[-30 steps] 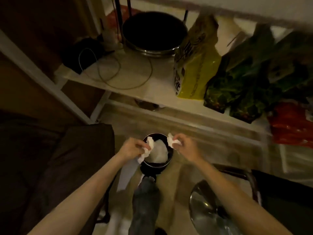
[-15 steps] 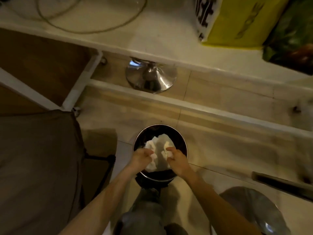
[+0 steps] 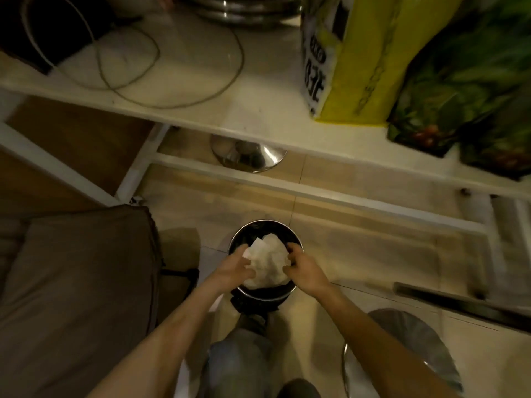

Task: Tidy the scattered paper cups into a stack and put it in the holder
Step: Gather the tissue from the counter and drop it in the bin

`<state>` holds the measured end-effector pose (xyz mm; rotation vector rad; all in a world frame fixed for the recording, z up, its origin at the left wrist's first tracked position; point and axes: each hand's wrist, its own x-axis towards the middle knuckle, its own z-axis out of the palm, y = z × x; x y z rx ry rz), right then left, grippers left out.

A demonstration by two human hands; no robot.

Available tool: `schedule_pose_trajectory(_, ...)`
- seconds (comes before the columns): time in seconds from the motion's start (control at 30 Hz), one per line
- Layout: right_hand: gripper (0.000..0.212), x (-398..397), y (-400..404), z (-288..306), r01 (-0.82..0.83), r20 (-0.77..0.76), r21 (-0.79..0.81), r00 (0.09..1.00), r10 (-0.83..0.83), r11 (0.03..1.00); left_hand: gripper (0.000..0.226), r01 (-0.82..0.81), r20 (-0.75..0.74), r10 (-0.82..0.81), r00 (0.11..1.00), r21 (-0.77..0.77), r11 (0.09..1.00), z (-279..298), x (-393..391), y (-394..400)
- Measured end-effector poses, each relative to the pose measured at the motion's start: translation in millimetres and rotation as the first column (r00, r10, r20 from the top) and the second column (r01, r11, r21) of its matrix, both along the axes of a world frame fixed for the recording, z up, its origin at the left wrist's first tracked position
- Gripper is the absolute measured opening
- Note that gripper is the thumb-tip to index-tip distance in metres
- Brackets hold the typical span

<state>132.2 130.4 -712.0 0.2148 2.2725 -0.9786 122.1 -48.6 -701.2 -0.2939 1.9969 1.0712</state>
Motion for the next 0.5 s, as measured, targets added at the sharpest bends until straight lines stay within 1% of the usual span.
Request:
schedule_pose_trajectory(0.1, 0.056, 6, -1, 78, 0.066, -0.071, -0.068, 0.995, -0.071, 0.995, 0.072, 0.009, -0.072, -0.007, 0.997, 0.026, 1.000, 78, 8, -1)
schedule_pose_trajectory(0.13, 0.054, 8, -1, 106, 0.077, -0.094, -0.089, 0.992, -0.085, 0.993, 0.070, 0.019, -0.092, -0.017, 0.996, 0.028, 0.999, 106, 10, 0)
schedule_pose_trajectory(0.2, 0.054, 14, 2, 165, 0.062, -0.149, -0.125, 0.986, -0.080, 0.990, 0.055, 0.065, -0.170, -0.062, 0.983, 0.013, 0.998, 167, 14, 6)
schedule_pose_trajectory(0.23, 0.055, 17, 3, 193, 0.052, -0.178, -0.146, 0.981, -0.078, 0.988, 0.053, 0.089, -0.217, -0.087, 0.972, 0.000, 0.996, 199, 17, 9)
schedule_pose_trajectory(0.37, 0.061, 32, 9, 301, 0.017, -0.296, -0.226, 0.951, -0.086, 0.974, 0.062, 0.126, -0.370, -0.107, 0.923, 0.026, 0.992, 309, 28, 19)
schedule_pose_trajectory(0.5, 0.064, 47, 17, 387, -0.027, -0.466, -0.188, 0.883, -0.065, 0.982, 0.071, 0.160, -0.499, -0.152, 0.853, -0.028, 0.987, 388, 37, 28)
